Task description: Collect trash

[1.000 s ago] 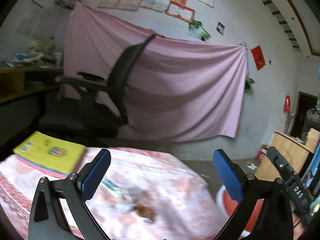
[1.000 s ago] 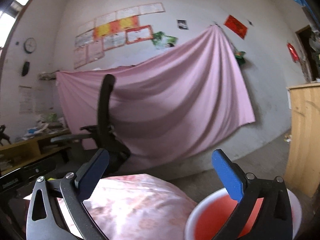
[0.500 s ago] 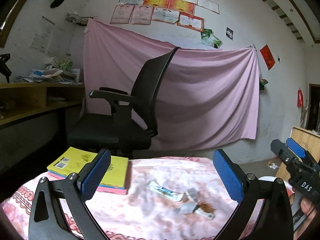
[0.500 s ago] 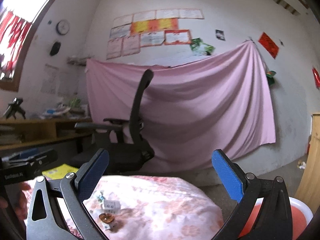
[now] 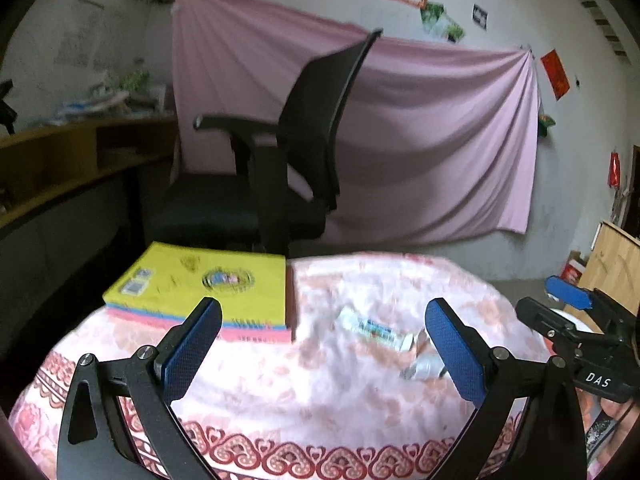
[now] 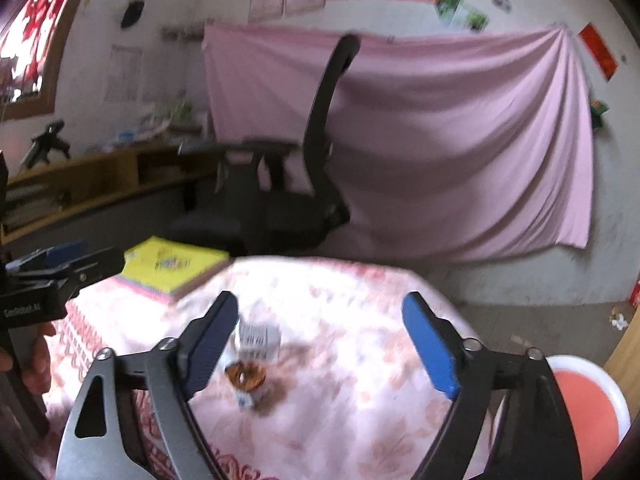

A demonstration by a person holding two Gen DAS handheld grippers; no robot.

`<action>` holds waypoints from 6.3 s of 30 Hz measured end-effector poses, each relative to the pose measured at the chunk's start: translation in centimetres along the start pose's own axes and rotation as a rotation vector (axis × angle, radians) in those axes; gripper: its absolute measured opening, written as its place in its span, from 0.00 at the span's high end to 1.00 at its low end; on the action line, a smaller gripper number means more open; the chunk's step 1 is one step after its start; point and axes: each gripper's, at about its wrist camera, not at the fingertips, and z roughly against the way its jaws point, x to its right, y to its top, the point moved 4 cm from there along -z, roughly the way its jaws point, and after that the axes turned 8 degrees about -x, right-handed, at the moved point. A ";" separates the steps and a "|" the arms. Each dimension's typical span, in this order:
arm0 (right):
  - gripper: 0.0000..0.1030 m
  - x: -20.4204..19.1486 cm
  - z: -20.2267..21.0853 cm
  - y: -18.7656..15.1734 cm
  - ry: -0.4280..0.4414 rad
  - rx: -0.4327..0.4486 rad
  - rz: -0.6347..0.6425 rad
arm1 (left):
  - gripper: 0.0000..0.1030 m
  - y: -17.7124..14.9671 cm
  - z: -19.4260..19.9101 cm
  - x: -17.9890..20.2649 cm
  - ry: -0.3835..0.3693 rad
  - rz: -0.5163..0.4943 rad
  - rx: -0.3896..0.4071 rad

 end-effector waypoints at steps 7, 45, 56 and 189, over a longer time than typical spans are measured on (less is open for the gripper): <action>0.52 -0.8 -1.5 -1.3 0.106 -0.143 0.015 | 0.21 -1.0 -1.9 0.7 -0.066 -0.015 -0.142; 0.91 -1.3 -4.4 -3.0 0.251 -0.334 -0.051 | 0.83 -3.0 -8.7 5.1 -0.334 0.004 -0.456; 0.91 -0.6 -4.3 -3.1 0.234 -0.332 -0.077 | 1.00 -3.2 -8.7 4.8 -0.312 0.020 -0.452; 0.73 5.9 8.6 -0.3 -0.013 0.291 -0.094 | 0.86 -0.1 3.5 12.9 -0.220 -0.081 0.186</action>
